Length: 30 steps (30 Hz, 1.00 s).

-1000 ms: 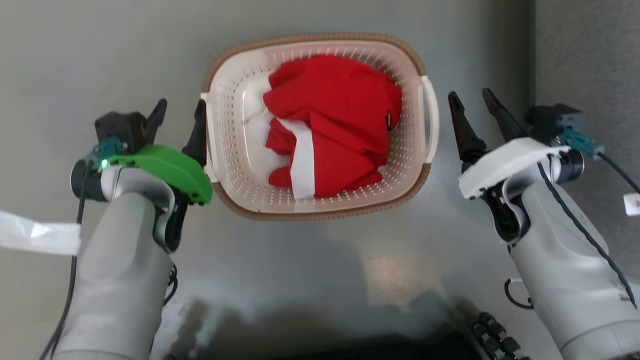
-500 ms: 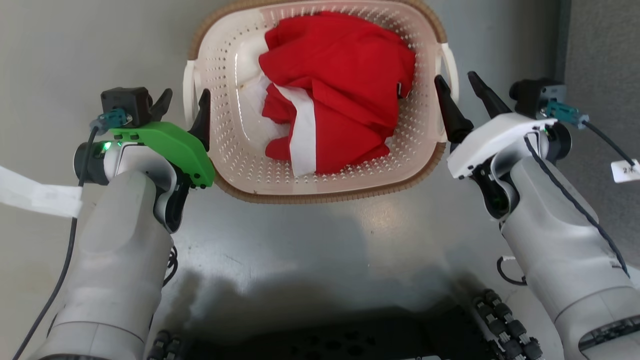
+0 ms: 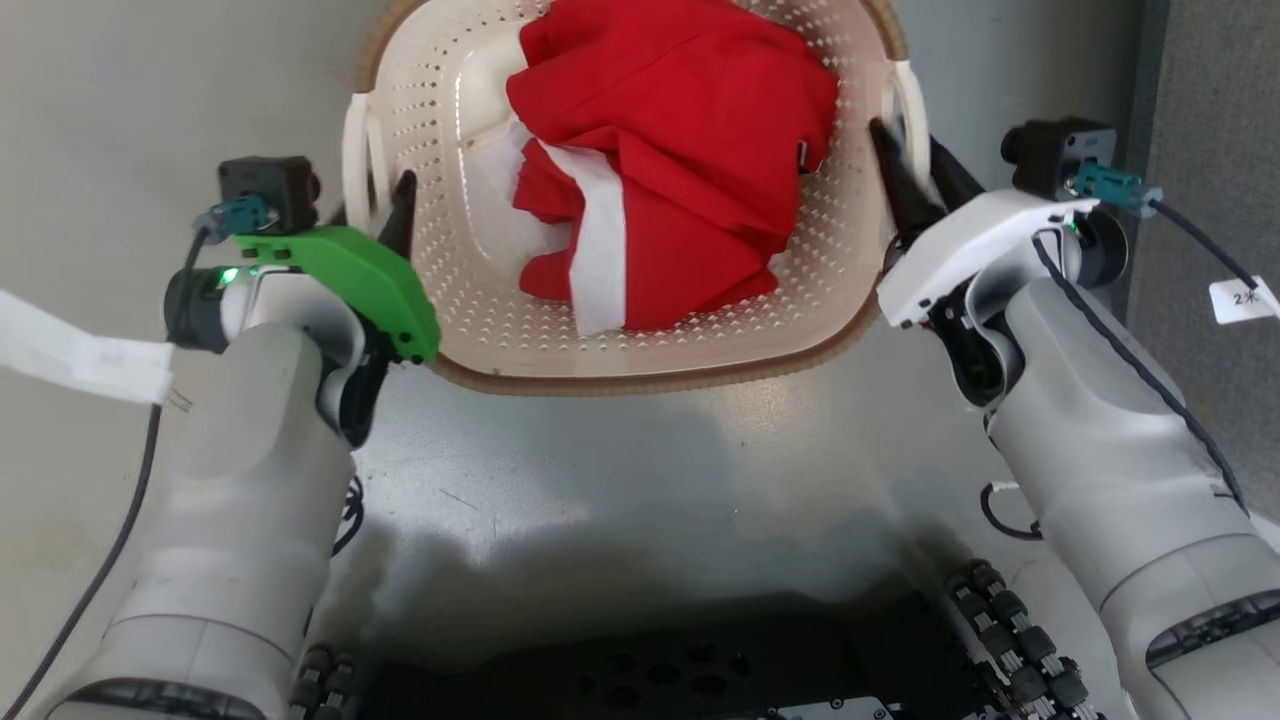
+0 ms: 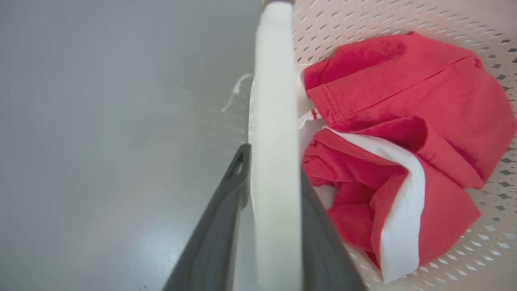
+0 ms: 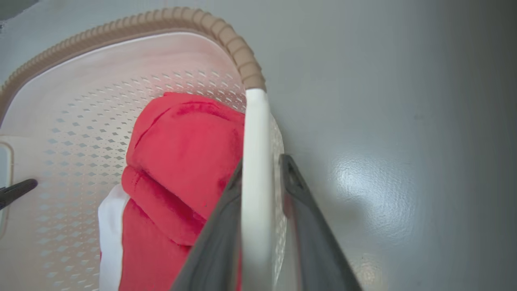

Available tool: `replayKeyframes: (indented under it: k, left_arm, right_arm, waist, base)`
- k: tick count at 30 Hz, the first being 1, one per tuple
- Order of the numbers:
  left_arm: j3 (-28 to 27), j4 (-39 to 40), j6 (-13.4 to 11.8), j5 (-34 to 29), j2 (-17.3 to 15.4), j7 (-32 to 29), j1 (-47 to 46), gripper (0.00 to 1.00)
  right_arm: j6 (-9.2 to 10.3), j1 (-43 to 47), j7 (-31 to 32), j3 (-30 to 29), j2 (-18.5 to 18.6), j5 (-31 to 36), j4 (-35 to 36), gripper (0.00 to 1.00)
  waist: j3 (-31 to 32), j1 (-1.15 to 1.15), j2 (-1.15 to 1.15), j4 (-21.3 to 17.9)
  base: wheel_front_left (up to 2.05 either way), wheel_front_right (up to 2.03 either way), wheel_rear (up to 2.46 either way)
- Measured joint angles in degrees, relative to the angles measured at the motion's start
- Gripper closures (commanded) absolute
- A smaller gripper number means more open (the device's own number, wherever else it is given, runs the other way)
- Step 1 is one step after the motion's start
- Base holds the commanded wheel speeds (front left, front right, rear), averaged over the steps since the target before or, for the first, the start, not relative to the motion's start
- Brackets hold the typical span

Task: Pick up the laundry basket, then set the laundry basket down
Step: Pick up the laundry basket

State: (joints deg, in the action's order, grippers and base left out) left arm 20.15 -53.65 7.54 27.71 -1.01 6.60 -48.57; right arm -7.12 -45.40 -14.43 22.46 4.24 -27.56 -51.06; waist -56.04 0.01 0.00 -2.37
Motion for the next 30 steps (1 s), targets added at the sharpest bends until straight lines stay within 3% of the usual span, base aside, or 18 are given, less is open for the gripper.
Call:
replayKeyframes:
  k: [1,2,15,30]
  left_arm:
    - [0.3,-0.1,0.0,0.4,0.2,0.0,-0.3,0.96]
    - [0.4,-0.2,0.0,0.6,0.3,0.0,-0.5,1.00]
    - [3.5,-3.8,0.0,3.4,0.2,0.5,-1.5,1.00]
    - [7.8,-7.7,0.0,8.5,0.3,-4.2,-0.1,1.00]
  right_arm:
    - [-0.03,-0.2,0.0,0.2,0.0,-0.2,0.0,1.00]
    - [-0.01,-0.2,-0.1,0.3,-0.3,-0.3,-0.1,1.00]
    - [0.08,-0.7,-0.3,2.0,-0.6,-1.5,-2.1,1.00]
    - [0.08,0.3,0.5,7.7,-0.9,-7.0,-8.7,1.00]
  waist:
    - [-0.1,0.00,0.00,0.0]
    - [-0.1,0.00,0.00,0.0]
    - [1.9,0.00,0.00,-0.3]
    - [10.4,0.00,0.00,-1.3]
  base:
    - [0.00,0.00,0.00]
    - [0.00,0.00,0.00]
    - [0.00,0.00,0.00]
    - [0.00,0.00,0.00]
